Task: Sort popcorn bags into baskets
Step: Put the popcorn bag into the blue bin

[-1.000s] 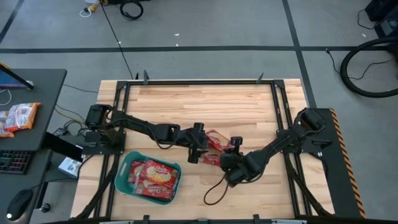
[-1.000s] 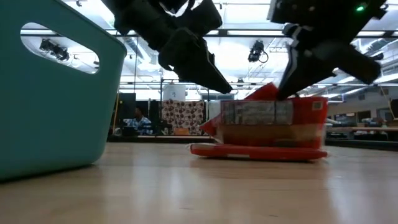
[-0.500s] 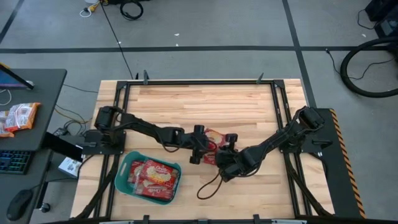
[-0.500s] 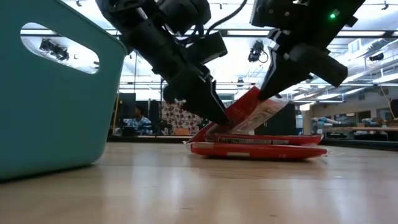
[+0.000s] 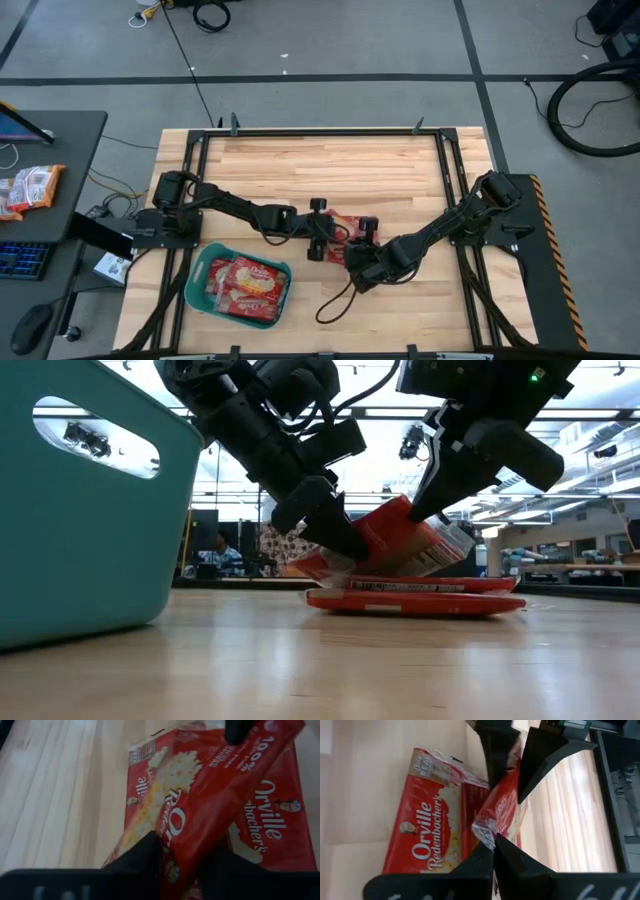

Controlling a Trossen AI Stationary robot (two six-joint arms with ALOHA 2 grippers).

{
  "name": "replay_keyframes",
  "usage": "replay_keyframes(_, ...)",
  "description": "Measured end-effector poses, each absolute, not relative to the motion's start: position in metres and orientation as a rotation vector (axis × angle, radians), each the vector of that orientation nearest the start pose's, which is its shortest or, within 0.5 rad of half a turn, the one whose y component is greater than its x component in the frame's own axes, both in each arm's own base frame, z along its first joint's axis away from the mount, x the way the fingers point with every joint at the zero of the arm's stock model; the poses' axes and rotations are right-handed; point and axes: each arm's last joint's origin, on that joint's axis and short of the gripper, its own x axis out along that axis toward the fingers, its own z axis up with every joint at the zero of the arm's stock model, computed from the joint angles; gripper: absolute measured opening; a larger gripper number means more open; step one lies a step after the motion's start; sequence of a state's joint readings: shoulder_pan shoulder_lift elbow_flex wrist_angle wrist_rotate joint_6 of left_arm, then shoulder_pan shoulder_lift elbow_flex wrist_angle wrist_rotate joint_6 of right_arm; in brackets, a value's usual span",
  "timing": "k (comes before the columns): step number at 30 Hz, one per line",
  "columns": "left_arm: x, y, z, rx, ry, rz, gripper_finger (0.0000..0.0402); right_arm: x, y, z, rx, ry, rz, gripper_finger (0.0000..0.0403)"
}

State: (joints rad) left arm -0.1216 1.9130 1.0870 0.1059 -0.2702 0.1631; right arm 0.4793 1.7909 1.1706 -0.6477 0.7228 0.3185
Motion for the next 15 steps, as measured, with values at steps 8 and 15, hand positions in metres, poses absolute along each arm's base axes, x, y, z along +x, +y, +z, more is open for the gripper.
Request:
replay_keyframes(8,0.381,-0.042,0.163,0.280,0.738,0.080,0.0032,0.306,0.138,0.191,-0.387,0.987,-0.345,0.0060)
replay_keyframes(15,0.359,-0.041,0.199,0.236,0.772,0.092,0.0032,0.286,0.129,0.223,-0.383,0.974,-0.367,0.0089)
